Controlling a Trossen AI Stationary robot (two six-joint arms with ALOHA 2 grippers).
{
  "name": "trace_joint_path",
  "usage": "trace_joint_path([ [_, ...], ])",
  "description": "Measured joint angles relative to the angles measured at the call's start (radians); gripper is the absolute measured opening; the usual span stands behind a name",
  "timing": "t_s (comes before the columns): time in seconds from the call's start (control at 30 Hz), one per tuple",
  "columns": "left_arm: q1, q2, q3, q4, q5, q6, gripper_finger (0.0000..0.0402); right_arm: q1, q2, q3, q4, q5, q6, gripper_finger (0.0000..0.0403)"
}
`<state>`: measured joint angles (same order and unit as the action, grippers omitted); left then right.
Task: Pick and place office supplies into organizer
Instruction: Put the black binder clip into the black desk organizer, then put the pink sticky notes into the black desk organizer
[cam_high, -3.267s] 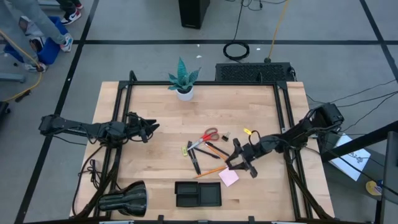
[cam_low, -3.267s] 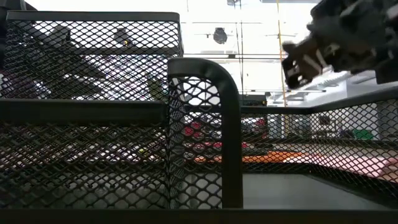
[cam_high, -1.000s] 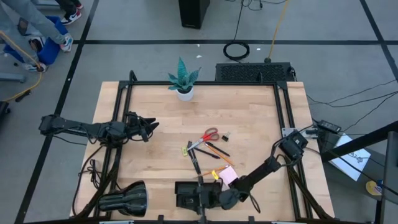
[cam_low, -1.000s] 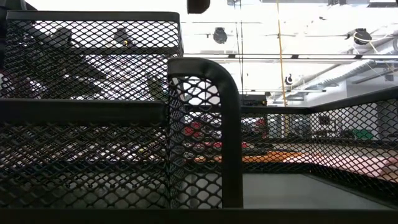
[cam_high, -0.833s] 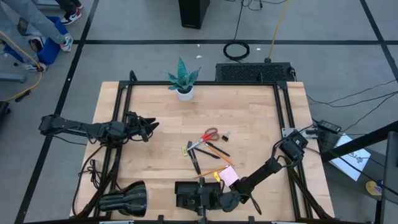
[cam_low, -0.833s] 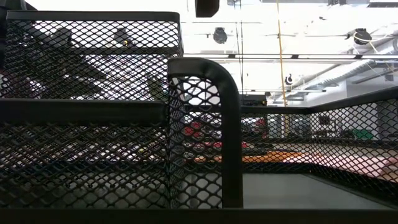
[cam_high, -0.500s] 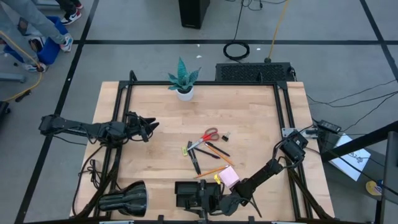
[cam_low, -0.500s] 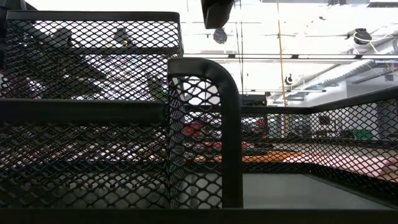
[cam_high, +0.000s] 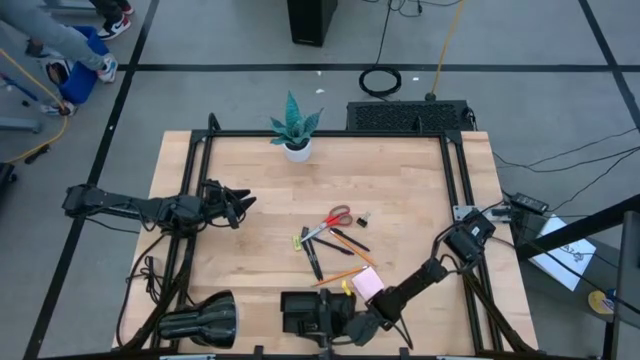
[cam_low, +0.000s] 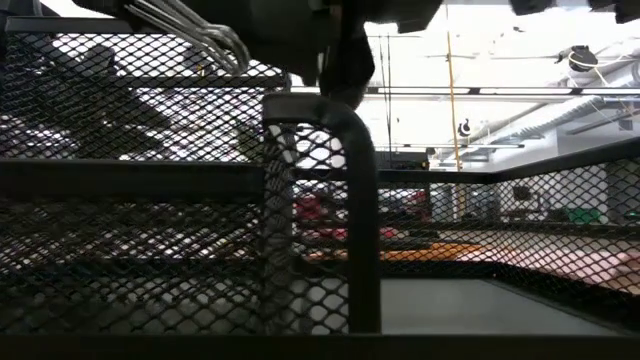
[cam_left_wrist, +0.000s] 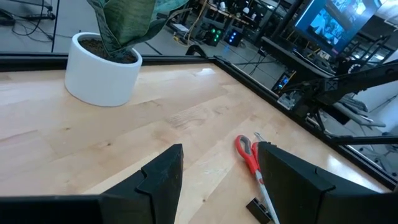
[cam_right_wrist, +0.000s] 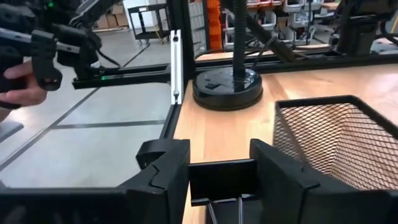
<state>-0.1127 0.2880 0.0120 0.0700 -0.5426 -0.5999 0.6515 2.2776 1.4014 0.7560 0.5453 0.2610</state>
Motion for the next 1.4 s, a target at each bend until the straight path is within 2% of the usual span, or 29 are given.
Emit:
trace_joint_path([
  [0.37, 0.000, 0.000, 0.000, 0.000, 0.001, 0.000, 0.0212, -0.010, 0.000, 0.000, -0.050, -0.001, 0.057, 0.0150],
  [0.87, 0.000, 0.000, 0.000, 0.000, 0.002, 0.001, 0.0212, -0.015, 0.000, 0.000, -0.048, -0.026, 0.039, 0.0190],
  [1.07, 0.000, 0.000, 0.000, 0.000, 0.005, 0.001, 0.0212, -0.009, -0.018, -0.001, 0.069, -0.023, -0.151, 0.0186],
  [1.4, 0.000, 0.000, 0.000, -0.001, 0.020, 0.015, 0.0212, 0.014, -0.123, -0.001, -0.012, -0.029, -0.254, 0.0183],
])
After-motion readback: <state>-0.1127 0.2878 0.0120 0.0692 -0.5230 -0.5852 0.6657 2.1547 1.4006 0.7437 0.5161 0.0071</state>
